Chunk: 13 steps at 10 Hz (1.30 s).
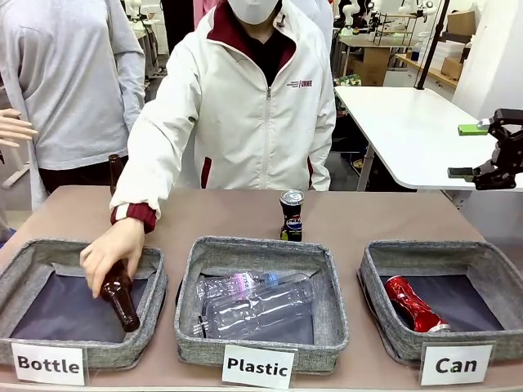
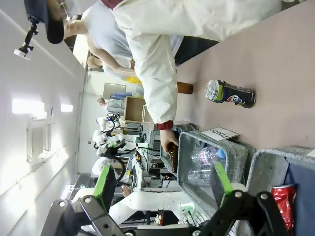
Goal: Sort the can waste into the basket.
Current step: Pick up the can waste from the table and place it in the right Fabric basket.
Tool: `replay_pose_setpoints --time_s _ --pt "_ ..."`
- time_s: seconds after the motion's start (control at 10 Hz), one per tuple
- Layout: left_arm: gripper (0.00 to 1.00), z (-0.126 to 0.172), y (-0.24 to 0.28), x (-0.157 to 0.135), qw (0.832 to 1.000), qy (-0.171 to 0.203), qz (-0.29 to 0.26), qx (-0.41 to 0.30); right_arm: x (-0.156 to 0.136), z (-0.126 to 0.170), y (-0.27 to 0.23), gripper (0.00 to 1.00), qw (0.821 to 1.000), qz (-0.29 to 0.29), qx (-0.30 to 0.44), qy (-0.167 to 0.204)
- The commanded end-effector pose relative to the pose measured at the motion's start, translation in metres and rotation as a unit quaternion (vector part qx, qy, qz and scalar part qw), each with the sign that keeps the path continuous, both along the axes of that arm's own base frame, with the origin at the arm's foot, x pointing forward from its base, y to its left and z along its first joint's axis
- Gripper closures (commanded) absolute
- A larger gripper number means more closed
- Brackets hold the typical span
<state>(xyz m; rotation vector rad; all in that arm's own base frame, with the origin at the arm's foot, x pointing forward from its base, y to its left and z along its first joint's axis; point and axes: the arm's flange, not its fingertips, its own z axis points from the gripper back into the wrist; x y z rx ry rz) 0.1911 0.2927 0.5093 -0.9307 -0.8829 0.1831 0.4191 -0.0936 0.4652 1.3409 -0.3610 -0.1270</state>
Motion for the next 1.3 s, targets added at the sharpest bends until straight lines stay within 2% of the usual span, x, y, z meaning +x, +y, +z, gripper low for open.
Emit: replay_pose_setpoints --time_s 0.0,0.1,0.3,0.5,0.7,0.8,0.9,1.0,1.1,1.2 --pt "0.00 0.036 0.049 -0.042 0.998 -0.054 0.021 -0.010 0.002 0.004 -0.003 0.00 1.000 0.006 -0.001 0.001" --pt "0.00 0.042 0.061 -0.056 0.996 -0.070 0.051 -0.009 0.002 0.004 -0.003 0.00 1.000 0.006 -0.001 0.001" --pt "0.00 0.044 0.065 -0.071 0.994 -0.077 0.072 -0.011 0.002 0.004 -0.003 0.00 1.000 0.006 -0.001 0.001" --pt "0.00 0.041 0.049 -0.075 0.996 -0.078 0.046 -0.008 0.002 0.004 -0.003 0.00 1.000 0.006 -0.001 0.001" --pt "0.00 0.041 0.031 -0.063 0.997 -0.071 0.022 -0.003 0.000 0.000 0.000 0.00 1.000 0.000 0.000 0.000" --pt "0.00 0.031 0.008 -0.051 0.998 -0.055 -0.018 -0.011 0.009 0.000 0.012 0.00 0.996 0.057 -0.067 -0.034" --pt "0.00 0.015 -0.019 -0.037 0.997 -0.027 -0.065 -0.032 0.021 0.000 0.029 0.00 0.984 0.126 -0.105 -0.067" --pt "0.00 -0.006 -0.046 -0.024 0.993 0.017 -0.107 -0.051 0.035 -0.002 0.046 0.00 0.971 0.171 -0.136 -0.100" --pt "0.00 -0.025 -0.069 -0.016 0.988 0.056 -0.136 -0.050 0.047 -0.008 0.067 0.00 0.956 0.198 -0.177 -0.127" --pt "0.00 -0.043 -0.089 -0.009 0.980 0.087 -0.170 -0.055 0.064 -0.017 0.090 0.00 0.930 0.226 -0.219 -0.188"
